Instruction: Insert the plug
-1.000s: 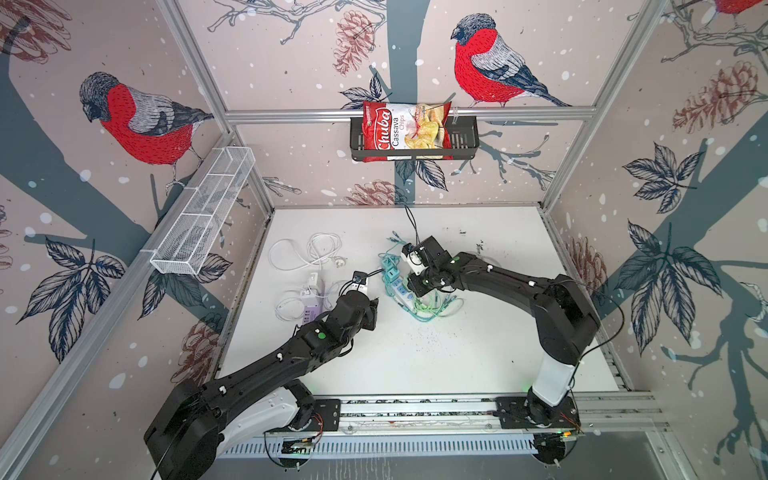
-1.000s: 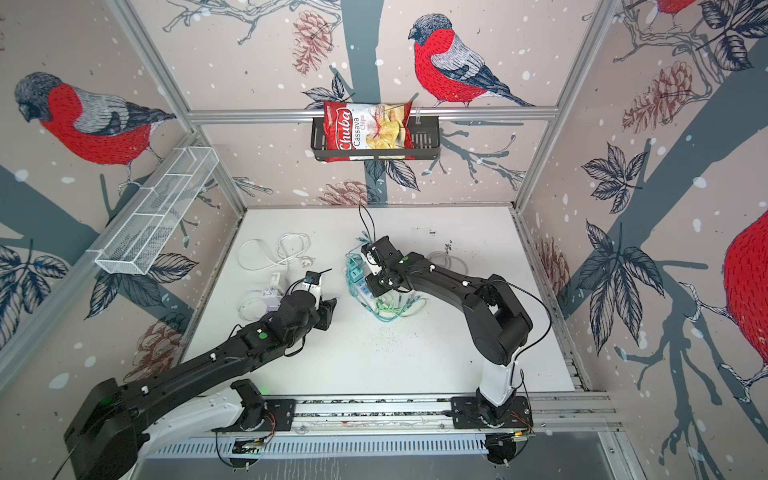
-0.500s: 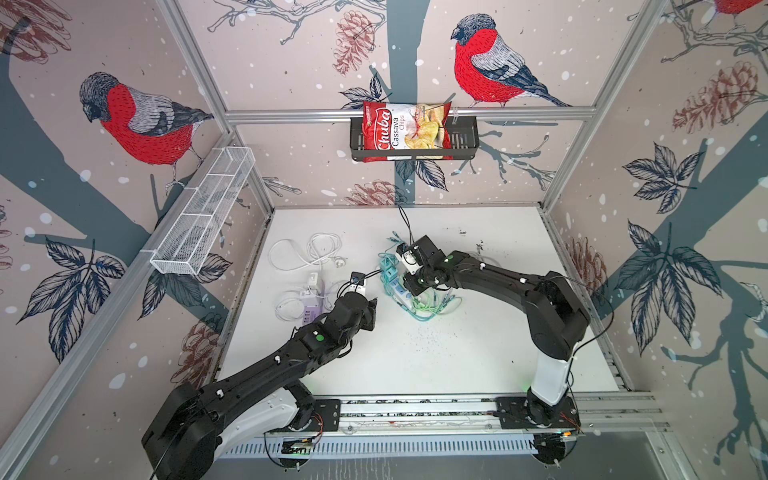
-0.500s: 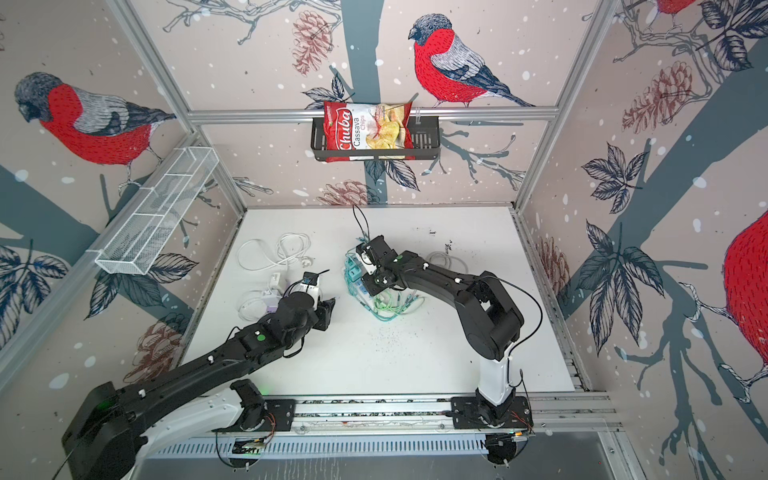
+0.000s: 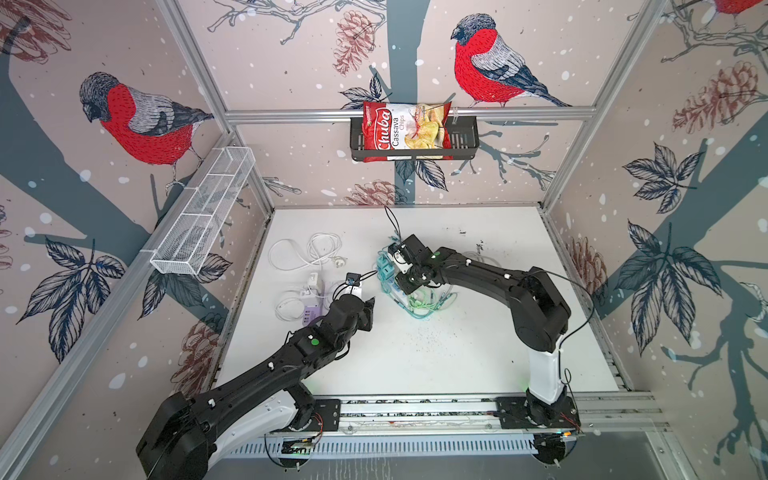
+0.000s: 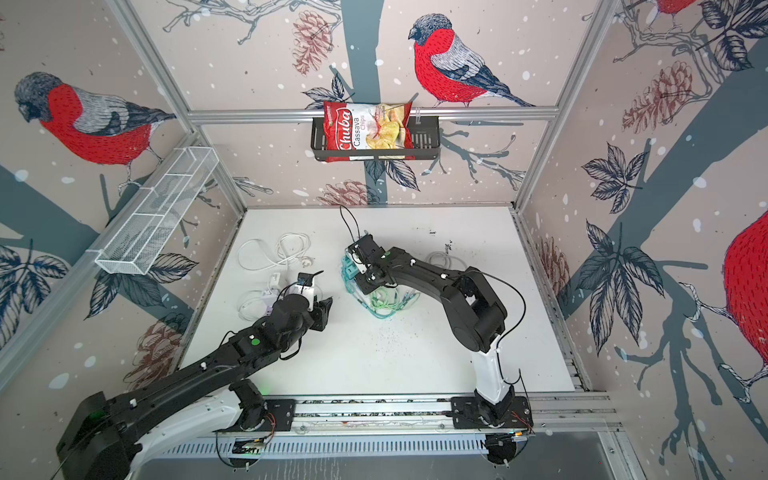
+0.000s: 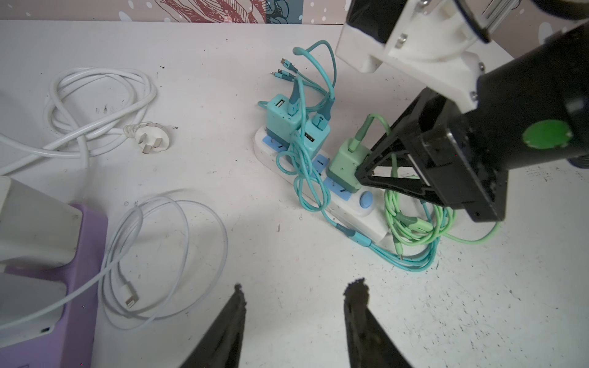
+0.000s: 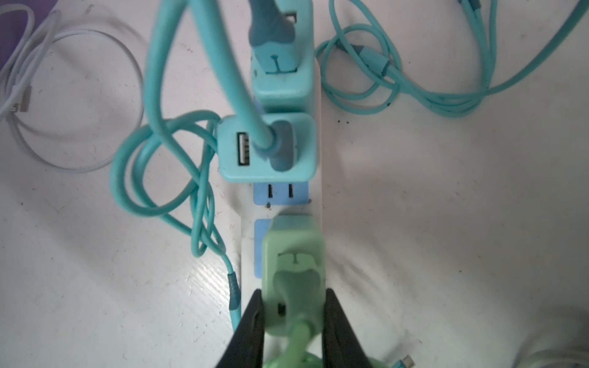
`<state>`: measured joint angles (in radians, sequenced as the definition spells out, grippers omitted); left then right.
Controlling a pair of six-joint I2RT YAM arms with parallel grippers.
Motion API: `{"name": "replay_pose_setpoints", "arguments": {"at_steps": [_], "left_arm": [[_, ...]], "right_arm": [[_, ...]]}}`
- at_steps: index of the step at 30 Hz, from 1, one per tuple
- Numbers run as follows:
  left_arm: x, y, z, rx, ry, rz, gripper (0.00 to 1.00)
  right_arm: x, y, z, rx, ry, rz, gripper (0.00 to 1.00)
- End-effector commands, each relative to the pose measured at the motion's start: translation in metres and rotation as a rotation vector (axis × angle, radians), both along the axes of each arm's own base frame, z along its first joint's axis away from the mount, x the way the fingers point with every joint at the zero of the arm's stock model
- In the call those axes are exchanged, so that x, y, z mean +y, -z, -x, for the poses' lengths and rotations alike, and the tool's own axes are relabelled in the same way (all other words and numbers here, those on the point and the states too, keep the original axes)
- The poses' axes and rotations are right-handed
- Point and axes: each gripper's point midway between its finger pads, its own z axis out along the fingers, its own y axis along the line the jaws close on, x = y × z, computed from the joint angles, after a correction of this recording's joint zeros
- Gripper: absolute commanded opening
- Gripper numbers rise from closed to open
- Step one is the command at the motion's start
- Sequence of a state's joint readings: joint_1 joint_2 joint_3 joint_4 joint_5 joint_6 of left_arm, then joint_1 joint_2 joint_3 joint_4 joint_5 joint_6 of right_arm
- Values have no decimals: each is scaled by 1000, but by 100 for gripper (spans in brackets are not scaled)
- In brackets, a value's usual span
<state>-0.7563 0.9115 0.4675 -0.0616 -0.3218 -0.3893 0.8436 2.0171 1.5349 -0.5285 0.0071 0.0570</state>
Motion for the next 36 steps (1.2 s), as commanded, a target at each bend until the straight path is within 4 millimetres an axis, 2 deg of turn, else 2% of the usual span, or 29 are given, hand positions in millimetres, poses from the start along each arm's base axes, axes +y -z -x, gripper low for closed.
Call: {"name": "replay_pose_setpoints", "arguments": {"at_steps": [1,4,7,13,16,22,25,31,36], "left_arm": [[0,-4,-2,-18,-10,22,50],[3,-2,-2,-23,-21,8,51],[11,-4,-3,-39,-56,-6,51],[26,-9,-2,-81,-115,4,57],[33,-7,-2,-93,-150,5,58],[39,2,0,-83,-169,-14,60],[40,2,0,-84,-176,-18,60],[43,-1,-1,-97,-189,-21,65],[55,-13,-7,-142,-269,-30,71]], "right_arm": [[-28,34,20,115,45,177,16],[-28,49,25,136,45,215,15],[-29,55,25,142,57,226,15],[-20,46,19,120,68,202,18],[-13,36,14,103,71,174,24],[4,8,4,56,65,78,49],[11,-8,-4,21,72,28,57],[18,-36,-10,-2,73,-65,66],[6,-56,-16,-41,114,-103,69]]}}
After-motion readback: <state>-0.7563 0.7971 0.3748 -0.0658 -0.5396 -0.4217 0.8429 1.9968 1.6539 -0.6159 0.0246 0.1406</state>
